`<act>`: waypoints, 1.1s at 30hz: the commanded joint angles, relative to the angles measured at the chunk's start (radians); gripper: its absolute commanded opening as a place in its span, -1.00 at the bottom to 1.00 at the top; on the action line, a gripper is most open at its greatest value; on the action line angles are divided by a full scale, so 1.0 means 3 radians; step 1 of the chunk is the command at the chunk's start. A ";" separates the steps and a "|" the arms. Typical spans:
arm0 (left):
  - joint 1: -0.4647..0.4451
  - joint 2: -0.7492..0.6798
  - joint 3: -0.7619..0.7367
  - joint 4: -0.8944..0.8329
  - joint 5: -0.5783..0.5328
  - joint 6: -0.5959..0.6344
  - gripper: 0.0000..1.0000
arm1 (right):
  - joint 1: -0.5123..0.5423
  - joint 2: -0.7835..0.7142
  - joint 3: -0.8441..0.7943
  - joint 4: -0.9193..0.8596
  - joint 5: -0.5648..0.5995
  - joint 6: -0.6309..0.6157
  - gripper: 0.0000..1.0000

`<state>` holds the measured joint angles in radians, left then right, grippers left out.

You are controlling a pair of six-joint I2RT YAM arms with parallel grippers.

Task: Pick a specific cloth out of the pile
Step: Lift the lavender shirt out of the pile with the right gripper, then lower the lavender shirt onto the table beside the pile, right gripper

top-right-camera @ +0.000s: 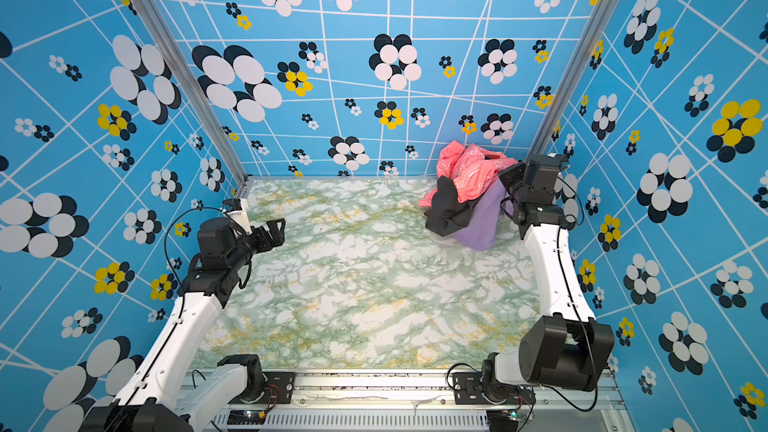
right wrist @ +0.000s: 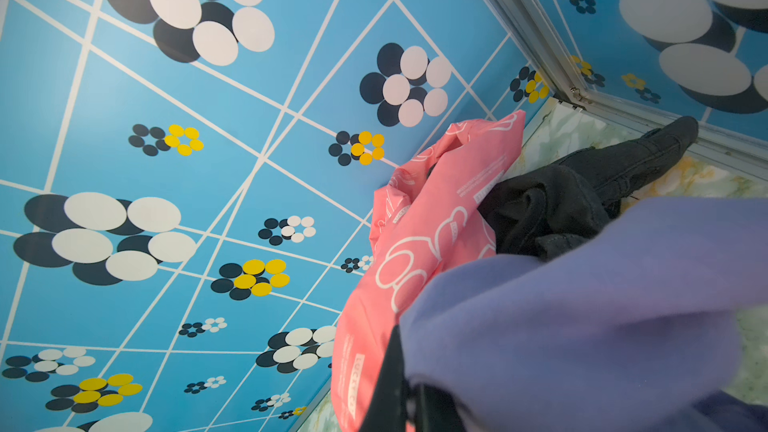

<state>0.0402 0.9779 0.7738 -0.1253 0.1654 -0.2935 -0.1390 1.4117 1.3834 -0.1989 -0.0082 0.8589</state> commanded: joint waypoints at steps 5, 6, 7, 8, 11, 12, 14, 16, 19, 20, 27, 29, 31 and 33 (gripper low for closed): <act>0.0035 0.0051 0.0022 0.0142 -0.0003 -0.0059 0.98 | 0.0137 -0.0011 0.0533 0.0272 0.0094 -0.0376 -1.00; 0.0035 0.0064 0.0027 0.0149 -0.0004 -0.0069 0.99 | 0.0176 0.0014 0.0609 0.0261 0.0091 -0.0443 -1.00; 0.0034 0.0079 0.0032 0.0157 -0.0001 -0.0072 0.99 | 0.0213 0.0045 0.0687 0.0237 0.0089 -0.0513 -1.00; 0.0033 0.0094 0.0038 0.0163 0.0004 -0.0080 0.99 | 0.0248 0.0070 0.0785 0.0206 0.0085 -0.0576 -1.00; 0.0033 0.0133 0.0056 0.0185 0.0017 -0.0089 0.98 | 0.0355 0.0174 0.1016 0.0120 0.0037 -0.0745 -1.00; 0.0034 0.0145 0.0063 0.0188 0.0018 -0.0092 0.99 | 0.0391 0.0209 0.1078 0.0097 0.0012 -0.0792 -1.00; 0.0032 0.0162 0.0074 0.0188 0.0025 -0.0091 0.98 | 0.0470 0.0294 0.1191 0.0050 -0.0052 -0.0890 -1.00; 0.0035 0.0166 0.0079 0.0193 0.0022 -0.0089 0.99 | 0.0565 0.0376 0.1285 0.0009 -0.0140 -0.0986 -1.00; 0.0034 0.0162 0.0078 0.0185 0.0012 -0.0076 0.99 | 0.0726 0.0547 0.1474 -0.0153 -0.0340 -0.1150 -1.00; 0.0035 0.0161 0.0079 0.0183 0.0009 -0.0072 0.98 | 0.0789 0.0636 0.1552 -0.0229 -0.0431 -0.1205 -1.00; 0.0040 0.0156 0.0065 0.0173 -0.0004 -0.0062 0.98 | 0.1445 0.1331 0.2132 -0.1034 -0.0963 -0.1667 -1.00; 0.0040 0.0158 0.0060 0.0177 -0.0007 -0.0067 0.99 | 0.1689 0.1624 0.2436 -0.1456 -0.1088 -0.1901 -1.00; 0.0038 0.0156 0.0054 0.0182 -0.0015 -0.0069 0.99 | 0.1903 0.1921 0.2775 -0.1896 -0.1189 -0.2125 -0.93; 0.0037 0.0157 0.0049 0.0185 -0.0015 -0.0077 0.98 | 0.2089 0.2260 0.3234 -0.2393 -0.1225 -0.2346 -0.57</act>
<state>0.0402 1.0241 0.7742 -0.0975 0.1650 -0.3073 0.4232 2.0277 2.2265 -0.6697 -0.2935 0.3008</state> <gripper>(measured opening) 0.992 0.162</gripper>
